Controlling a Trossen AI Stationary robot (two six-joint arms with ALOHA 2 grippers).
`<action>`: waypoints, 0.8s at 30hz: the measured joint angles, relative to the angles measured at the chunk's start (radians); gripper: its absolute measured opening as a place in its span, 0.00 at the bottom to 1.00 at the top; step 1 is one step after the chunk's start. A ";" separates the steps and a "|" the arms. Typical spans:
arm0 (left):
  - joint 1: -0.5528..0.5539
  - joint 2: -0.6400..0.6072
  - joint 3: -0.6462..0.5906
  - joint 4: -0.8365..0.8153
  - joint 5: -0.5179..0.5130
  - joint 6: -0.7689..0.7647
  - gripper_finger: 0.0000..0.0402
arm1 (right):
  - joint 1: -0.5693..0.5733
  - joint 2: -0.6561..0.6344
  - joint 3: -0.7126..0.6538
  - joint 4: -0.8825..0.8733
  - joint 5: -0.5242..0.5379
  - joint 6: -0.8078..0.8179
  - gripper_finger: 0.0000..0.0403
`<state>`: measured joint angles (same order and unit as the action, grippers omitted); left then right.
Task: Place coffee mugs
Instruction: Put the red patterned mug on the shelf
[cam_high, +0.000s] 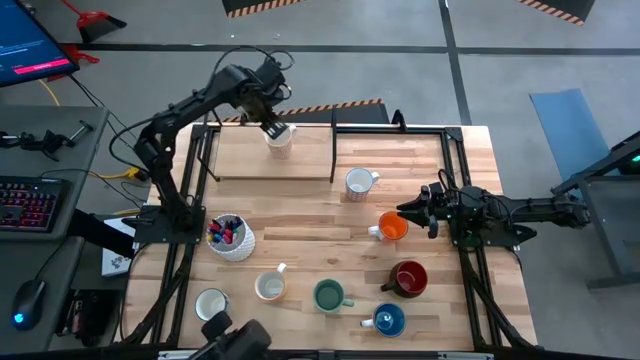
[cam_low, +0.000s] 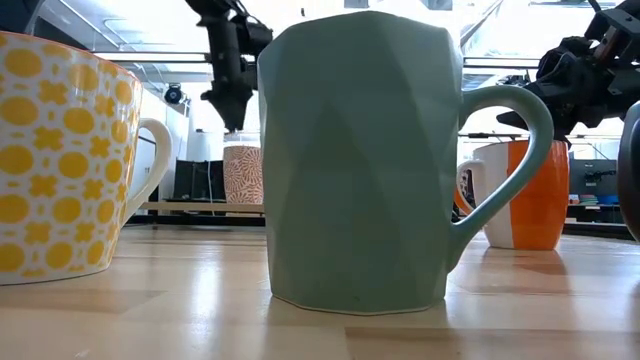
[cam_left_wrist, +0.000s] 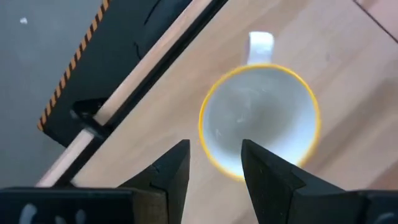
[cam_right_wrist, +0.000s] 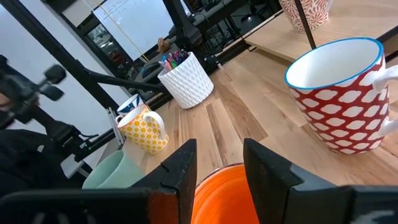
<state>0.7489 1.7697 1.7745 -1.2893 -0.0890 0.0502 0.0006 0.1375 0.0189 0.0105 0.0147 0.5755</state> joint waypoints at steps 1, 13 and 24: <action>-0.006 -0.011 0.015 -0.024 0.000 0.011 0.33 | 0.000 0.000 0.000 0.000 0.000 0.000 0.28; -0.310 -0.298 -0.038 -0.129 0.139 -0.155 0.33 | 0.000 0.000 0.000 0.024 0.034 -0.035 0.28; -0.740 -0.543 -0.333 0.190 0.017 -0.433 0.33 | -0.001 0.117 0.282 -0.066 0.290 -0.388 0.28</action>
<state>0.0090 1.2264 1.4417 -1.0997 -0.0718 -0.3826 -0.0008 0.2548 0.3005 -0.0551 0.3043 0.1877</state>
